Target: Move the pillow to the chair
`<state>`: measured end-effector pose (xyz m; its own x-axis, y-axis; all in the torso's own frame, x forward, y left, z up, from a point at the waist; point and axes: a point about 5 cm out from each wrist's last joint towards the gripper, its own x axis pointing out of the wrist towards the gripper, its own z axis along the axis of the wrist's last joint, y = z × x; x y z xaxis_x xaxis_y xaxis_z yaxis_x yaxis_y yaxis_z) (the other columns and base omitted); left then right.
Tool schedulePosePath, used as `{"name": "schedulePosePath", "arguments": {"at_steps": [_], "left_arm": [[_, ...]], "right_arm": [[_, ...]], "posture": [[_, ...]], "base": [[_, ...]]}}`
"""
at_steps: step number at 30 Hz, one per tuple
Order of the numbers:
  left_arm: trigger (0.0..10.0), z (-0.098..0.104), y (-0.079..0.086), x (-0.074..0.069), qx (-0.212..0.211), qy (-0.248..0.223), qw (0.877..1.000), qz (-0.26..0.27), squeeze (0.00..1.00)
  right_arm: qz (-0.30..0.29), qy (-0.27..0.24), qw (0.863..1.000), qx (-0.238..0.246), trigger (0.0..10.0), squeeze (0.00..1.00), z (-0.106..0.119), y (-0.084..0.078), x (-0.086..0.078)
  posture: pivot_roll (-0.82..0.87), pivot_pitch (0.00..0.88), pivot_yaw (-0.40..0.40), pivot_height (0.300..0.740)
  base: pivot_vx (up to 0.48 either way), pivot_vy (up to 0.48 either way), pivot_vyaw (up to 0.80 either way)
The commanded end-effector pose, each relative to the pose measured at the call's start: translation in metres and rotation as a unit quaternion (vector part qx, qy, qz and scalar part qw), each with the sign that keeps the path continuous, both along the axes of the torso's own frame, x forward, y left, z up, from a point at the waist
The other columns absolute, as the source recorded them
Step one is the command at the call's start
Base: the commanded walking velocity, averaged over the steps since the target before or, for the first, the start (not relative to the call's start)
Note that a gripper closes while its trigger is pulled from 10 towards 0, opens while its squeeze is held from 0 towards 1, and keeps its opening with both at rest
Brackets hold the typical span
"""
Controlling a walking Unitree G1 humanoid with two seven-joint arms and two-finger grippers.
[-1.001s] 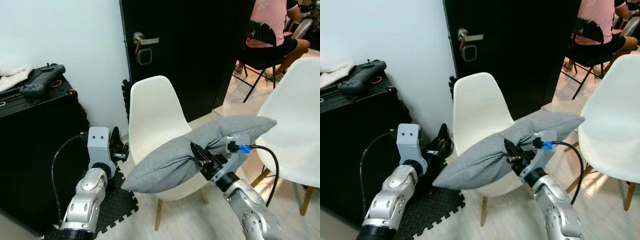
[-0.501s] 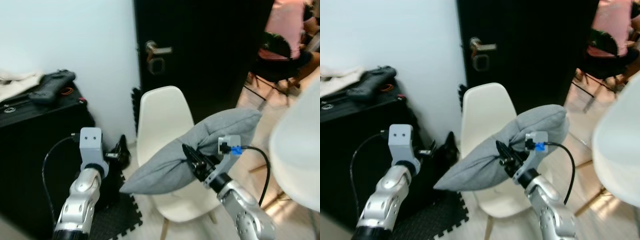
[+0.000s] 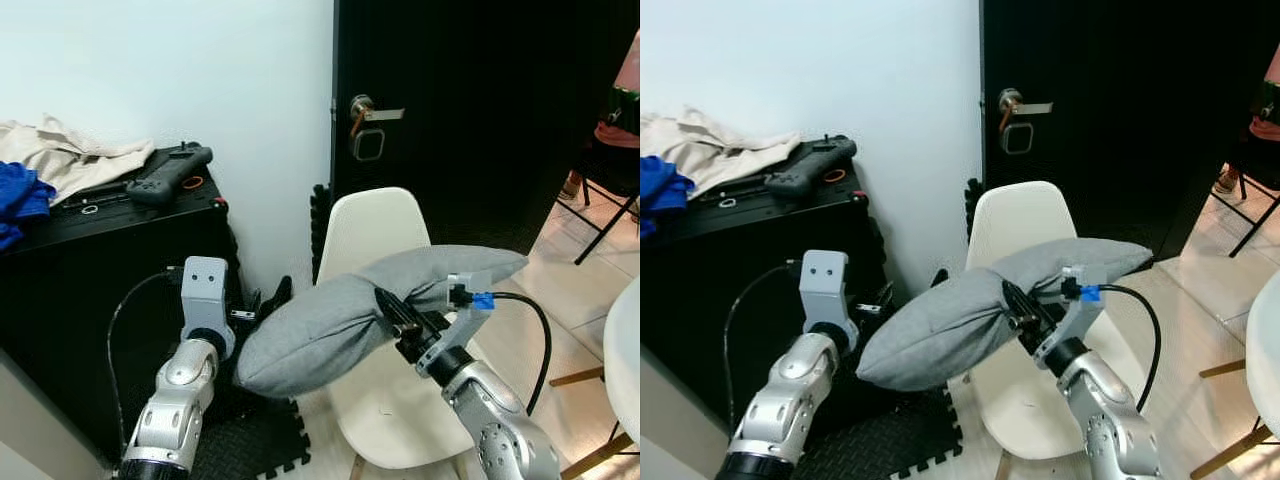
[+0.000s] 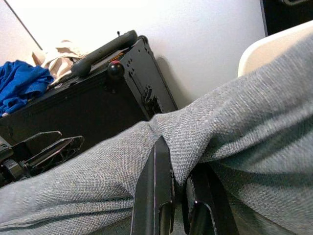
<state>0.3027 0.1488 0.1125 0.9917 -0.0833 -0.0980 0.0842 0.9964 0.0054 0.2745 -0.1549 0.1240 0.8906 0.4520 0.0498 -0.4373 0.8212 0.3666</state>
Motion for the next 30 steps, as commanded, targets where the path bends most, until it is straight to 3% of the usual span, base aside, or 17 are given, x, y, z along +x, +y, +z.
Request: {"name": "schedulePosePath", "arguments": {"at_steps": [1,15,26,30], "left_arm": [[10.0,-0.003,0.001,-0.001,0.007,0.005,1.000,0.000,0.00],[10.0,-0.003,0.002,0.000,0.002,0.004,1.000,0.004,0.00],[10.0,0.000,0.004,0.000,-0.010,-0.002,1.000,0.013,0.00],[10.0,0.008,0.006,0.004,-0.005,-0.019,1.000,0.005,0.00]], "right_arm": [[0.004,-0.036,0.999,0.006,10.0,0.00,0.014,0.001,0.002],[0.030,-0.017,0.999,-0.033,10.0,0.00,0.011,0.008,0.003],[0.044,-0.009,0.997,-0.062,10.0,0.00,0.015,0.014,0.008],[0.051,-0.014,0.997,-0.058,10.0,0.00,0.027,0.026,0.019]], "posture": [[-0.06,0.008,0.022,0.740],[-0.07,0.017,0.019,0.740],[-0.06,0.020,0.018,0.740],[-0.06,0.018,0.019,0.740]], "base": [[0.000,-0.442,0.00],[0.000,-0.416,0.00],[0.000,0.000,0.00],[0.000,0.000,0.00]]}}
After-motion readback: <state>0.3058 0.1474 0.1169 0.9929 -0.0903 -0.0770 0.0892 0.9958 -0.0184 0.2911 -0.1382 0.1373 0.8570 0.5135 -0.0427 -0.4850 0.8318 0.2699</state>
